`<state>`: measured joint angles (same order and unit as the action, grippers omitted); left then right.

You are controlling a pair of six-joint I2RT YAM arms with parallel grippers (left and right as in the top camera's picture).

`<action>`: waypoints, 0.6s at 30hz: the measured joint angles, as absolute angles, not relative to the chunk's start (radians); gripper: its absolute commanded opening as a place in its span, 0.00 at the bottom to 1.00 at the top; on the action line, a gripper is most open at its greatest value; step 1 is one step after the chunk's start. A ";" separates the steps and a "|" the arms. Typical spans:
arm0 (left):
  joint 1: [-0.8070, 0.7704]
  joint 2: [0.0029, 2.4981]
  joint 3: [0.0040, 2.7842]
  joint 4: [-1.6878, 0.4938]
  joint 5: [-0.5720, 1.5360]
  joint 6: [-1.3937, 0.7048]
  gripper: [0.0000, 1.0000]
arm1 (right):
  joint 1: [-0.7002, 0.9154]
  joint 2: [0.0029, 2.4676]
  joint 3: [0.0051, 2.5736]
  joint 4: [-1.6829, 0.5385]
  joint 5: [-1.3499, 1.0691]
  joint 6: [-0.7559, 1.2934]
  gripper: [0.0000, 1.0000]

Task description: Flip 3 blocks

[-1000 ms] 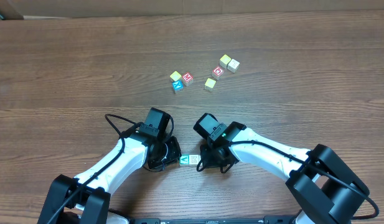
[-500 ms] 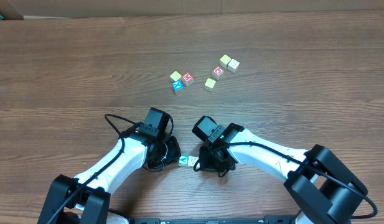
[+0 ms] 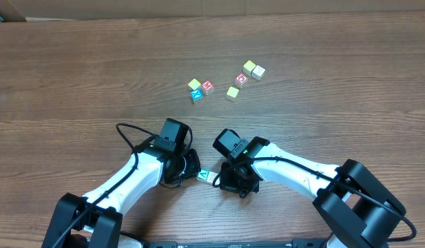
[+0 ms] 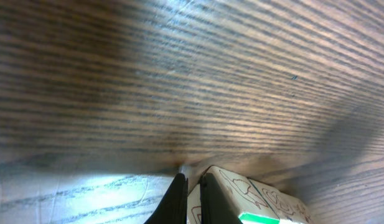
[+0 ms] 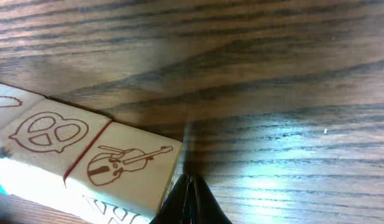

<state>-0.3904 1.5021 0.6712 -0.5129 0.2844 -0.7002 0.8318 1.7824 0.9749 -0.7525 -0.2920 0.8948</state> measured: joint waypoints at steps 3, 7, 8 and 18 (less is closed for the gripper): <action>-0.401 1.502 0.670 -0.501 0.271 -0.699 0.04 | 0.832 1.784 0.975 -0.753 -0.300 0.908 0.04; -0.406 1.502 0.670 -0.500 0.262 -0.696 0.04 | 0.832 1.784 0.974 -0.751 -0.303 0.921 0.04; -0.406 1.502 0.670 -0.500 0.262 -0.696 0.04 | 0.833 1.784 0.974 -0.750 -0.304 0.926 0.04; -0.406 1.531 0.671 -0.490 0.247 -0.696 0.04 | 0.846 1.784 0.970 -0.727 -0.306 1.003 0.04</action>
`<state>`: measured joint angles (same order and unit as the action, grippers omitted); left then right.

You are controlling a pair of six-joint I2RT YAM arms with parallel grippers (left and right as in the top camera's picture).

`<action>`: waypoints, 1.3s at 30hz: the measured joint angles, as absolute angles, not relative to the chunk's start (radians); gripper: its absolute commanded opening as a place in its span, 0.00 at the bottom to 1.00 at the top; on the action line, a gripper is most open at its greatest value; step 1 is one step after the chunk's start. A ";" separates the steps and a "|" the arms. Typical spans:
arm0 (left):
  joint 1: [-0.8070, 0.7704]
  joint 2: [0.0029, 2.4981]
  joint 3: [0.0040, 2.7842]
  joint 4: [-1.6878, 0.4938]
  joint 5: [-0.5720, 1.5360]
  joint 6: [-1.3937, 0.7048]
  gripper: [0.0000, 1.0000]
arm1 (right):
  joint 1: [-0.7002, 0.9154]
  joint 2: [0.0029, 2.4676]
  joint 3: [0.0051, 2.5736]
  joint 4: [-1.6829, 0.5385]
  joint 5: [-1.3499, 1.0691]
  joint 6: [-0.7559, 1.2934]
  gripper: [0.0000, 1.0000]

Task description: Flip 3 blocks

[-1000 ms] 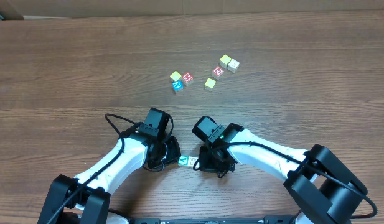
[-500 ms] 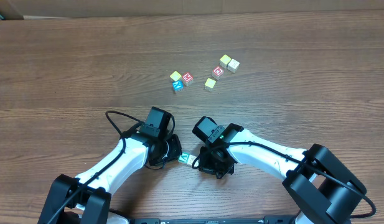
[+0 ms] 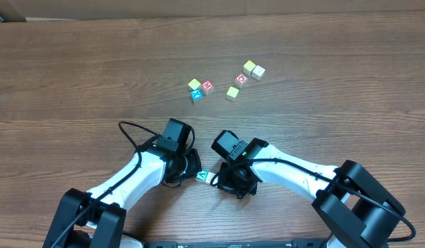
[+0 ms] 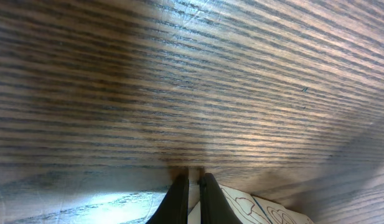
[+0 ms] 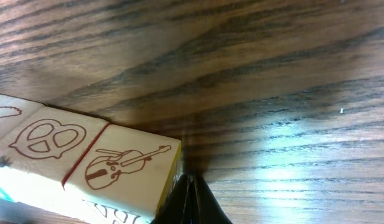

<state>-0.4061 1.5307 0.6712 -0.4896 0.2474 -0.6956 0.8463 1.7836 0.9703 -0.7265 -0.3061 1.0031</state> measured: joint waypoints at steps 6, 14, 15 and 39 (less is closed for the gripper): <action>-0.406 1.540 0.675 -0.464 0.250 -0.673 0.04 | 0.846 1.783 0.970 -0.727 -0.309 1.029 0.04; -0.406 1.541 0.675 -0.455 0.250 -0.652 0.04 | 0.847 1.783 0.968 -0.722 -0.312 1.063 0.04; -0.406 1.541 0.675 -0.455 0.250 -0.651 0.04 | 0.847 1.783 0.968 -0.720 -0.313 1.066 0.04; -0.404 1.545 0.686 -0.496 0.247 -0.857 0.04 | 0.873 1.783 0.967 -0.715 -0.309 1.122 0.04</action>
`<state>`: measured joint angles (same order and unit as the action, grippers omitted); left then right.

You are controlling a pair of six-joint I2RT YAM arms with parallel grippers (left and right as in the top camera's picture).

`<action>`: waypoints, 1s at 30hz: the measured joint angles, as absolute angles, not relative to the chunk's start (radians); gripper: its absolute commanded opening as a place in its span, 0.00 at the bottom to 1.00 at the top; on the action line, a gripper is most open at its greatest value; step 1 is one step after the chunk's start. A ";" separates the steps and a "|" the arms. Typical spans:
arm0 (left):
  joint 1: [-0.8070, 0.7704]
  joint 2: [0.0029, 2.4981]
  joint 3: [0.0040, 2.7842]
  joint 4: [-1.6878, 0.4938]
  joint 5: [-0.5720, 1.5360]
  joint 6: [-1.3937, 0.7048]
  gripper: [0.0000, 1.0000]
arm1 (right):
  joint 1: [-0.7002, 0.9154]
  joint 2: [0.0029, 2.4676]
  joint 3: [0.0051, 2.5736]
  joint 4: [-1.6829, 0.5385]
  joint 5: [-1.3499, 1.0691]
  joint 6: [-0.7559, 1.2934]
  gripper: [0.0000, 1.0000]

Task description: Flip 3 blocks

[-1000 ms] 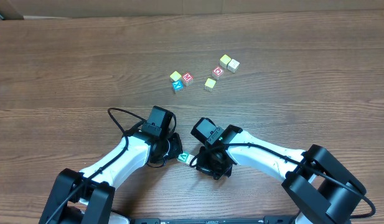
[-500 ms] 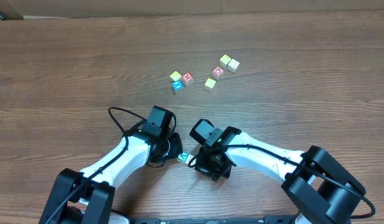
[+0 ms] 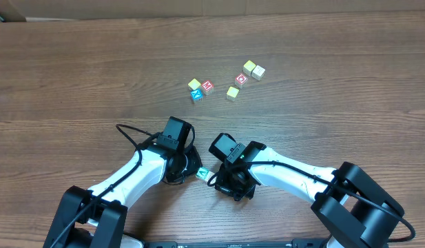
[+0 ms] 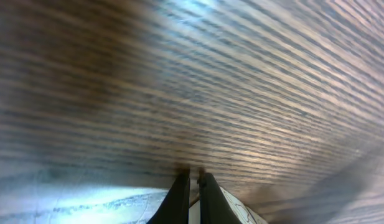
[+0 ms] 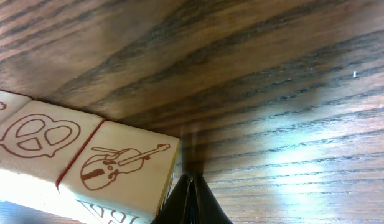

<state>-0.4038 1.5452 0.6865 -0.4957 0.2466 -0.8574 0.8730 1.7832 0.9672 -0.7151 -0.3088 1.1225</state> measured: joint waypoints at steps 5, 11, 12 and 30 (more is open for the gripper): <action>-0.403 1.545 0.687 -0.500 0.247 -0.948 0.04 | 0.873 1.782 0.966 -0.713 -0.309 1.122 0.04; -0.403 1.545 0.687 -0.496 0.248 -1.072 0.04 | 0.873 1.781 0.963 -0.709 -0.311 1.126 0.04; -0.403 1.545 0.687 -0.496 0.249 -1.091 0.04 | 0.873 1.781 0.963 -0.707 -0.312 1.126 0.04; -0.430 1.555 0.688 -0.423 0.215 -1.143 0.04 | 0.900 1.780 0.947 -0.667 -0.355 1.177 0.04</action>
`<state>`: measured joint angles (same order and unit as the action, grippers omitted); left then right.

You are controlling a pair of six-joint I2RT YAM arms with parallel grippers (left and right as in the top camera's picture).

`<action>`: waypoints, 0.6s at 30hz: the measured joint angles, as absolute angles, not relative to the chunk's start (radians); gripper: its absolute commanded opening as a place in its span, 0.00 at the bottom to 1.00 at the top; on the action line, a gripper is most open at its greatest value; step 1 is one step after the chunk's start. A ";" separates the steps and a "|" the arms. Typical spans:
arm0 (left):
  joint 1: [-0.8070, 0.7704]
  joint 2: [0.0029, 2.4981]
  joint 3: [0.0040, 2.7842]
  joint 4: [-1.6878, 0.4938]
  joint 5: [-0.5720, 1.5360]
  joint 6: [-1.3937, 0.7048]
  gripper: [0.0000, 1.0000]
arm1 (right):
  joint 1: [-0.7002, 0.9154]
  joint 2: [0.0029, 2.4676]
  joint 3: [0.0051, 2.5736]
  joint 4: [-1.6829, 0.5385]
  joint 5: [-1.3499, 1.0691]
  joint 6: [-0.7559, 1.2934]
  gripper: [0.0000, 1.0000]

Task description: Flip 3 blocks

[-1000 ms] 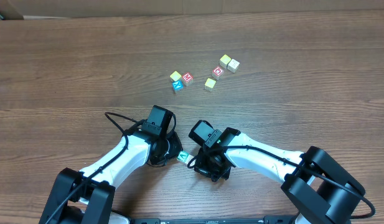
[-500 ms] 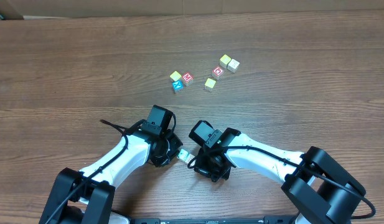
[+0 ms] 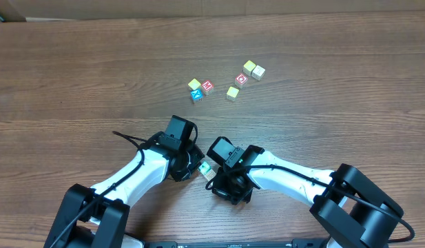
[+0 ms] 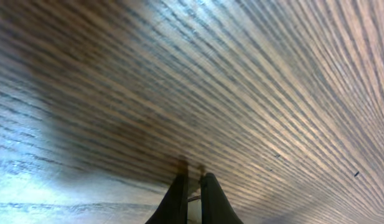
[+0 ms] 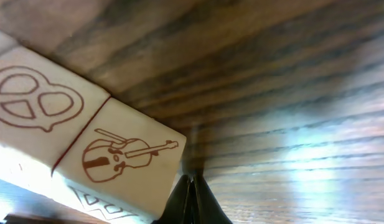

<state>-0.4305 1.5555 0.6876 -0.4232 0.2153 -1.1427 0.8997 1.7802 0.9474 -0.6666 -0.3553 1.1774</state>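
Note:
A short row of pale wooden blocks (image 3: 205, 169) lies on the table between my two grippers. In the right wrist view its violin block (image 5: 123, 158) and pretzel block (image 5: 36, 106) show side by side. My right gripper (image 5: 192, 182) is shut, its tip on the table against the violin block's corner. At the row's other end, my left gripper (image 4: 191, 182) is shut with its tip down on the wood. Only a pale sliver of block shows behind its fingers (image 4: 210, 199).
Loose blocks sit farther back: yellow (image 3: 194, 84), blue (image 3: 196, 95) and red (image 3: 207, 86) in one group, then green-yellow (image 3: 232, 92), red (image 3: 241, 78), yellow (image 3: 249, 67) and cream (image 3: 258, 71). The brown wood table (image 3: 74, 76) spreads around.
Both shut grippers and the block row sit slightly farther up the table. The row has turned, so the violin and pretzel faces now slant. The block has dropped out of the left wrist view.
From the oldest moment both grippers were shut with their tips on the table at opposite ends of the block row. At each later moment the row and both grippers stood a little farther up and left. By now the row has also turned.

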 measured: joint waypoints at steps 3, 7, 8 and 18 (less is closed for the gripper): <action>-0.437 1.555 0.689 -0.421 0.206 -1.137 0.04 | 0.905 1.780 0.947 -0.664 -0.356 1.204 0.04; -0.439 1.555 0.691 -0.428 0.202 -1.123 0.04 | 0.910 1.780 0.946 -0.659 -0.356 1.240 0.04; -0.439 1.555 0.692 -0.429 0.201 -1.119 0.04 | 0.910 1.780 0.946 -0.657 -0.355 1.249 0.04; -0.439 1.555 0.698 -0.449 0.194 -1.081 0.04 | 0.912 1.780 0.946 -0.647 -0.359 1.346 0.04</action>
<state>-0.4389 1.5555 0.6975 -0.4492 0.1940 -1.0809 0.9115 1.7802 0.9459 -0.6468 -0.3588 1.3457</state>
